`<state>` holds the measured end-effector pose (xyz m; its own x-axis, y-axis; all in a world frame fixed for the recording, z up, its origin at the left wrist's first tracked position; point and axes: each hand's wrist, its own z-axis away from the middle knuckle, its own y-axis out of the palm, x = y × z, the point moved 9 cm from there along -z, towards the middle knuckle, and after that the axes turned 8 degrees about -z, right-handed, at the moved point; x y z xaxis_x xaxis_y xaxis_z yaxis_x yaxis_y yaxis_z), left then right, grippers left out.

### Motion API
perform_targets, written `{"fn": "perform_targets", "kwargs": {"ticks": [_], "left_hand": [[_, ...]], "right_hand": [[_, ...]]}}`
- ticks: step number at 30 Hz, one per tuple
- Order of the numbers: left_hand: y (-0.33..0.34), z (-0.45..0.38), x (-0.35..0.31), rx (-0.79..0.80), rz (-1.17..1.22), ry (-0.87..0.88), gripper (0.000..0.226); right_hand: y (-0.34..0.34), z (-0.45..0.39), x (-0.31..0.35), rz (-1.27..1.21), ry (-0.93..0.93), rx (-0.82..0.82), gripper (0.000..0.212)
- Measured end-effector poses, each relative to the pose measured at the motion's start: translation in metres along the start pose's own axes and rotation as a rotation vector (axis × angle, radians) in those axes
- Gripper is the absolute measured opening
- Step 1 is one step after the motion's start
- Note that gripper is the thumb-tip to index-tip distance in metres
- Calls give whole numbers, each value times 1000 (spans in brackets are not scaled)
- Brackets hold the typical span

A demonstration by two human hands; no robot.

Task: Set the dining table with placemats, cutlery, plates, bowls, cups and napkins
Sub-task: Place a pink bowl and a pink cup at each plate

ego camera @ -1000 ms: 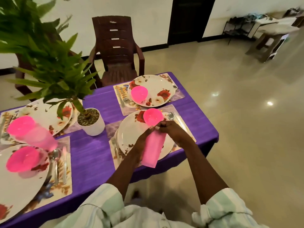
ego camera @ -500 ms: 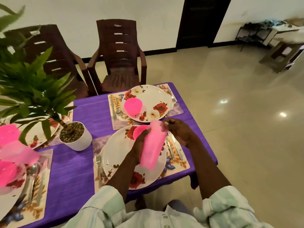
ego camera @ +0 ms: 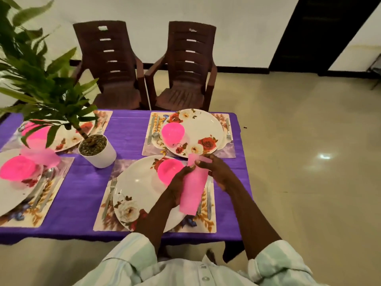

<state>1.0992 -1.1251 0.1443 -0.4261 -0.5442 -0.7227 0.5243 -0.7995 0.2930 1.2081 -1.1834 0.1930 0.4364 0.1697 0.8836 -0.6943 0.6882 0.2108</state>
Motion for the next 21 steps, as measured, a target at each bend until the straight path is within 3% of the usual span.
{"fn": "perform_targets", "kwargs": {"ticks": [4,6,9,11,14,17,21], "left_hand": [[1,-3,7,-35,-46,-9,73],[-2,-2,4,-56,-59,-1,71],[-5,-2,-1,-51,-64,-3,74],[-10,2,-1,-76,-68,-13,67],[-25,6,5,-132,-61,-45,53],[-41,8,11,-167,-21,-78,85],[-47,10,16,-126,4,-112,92]], "right_hand": [[-7,-1,-6,52,22,15,38],[-7,-2,-6,37,11,-6,33],[-8,-9,1,81,-9,-77,58],[-13,-14,15,84,-105,-160,72],[-26,-15,44,120,-291,-353,68],[-29,-19,57,154,-393,-430,83],[-23,-37,39,323,-339,-421,100]]}}
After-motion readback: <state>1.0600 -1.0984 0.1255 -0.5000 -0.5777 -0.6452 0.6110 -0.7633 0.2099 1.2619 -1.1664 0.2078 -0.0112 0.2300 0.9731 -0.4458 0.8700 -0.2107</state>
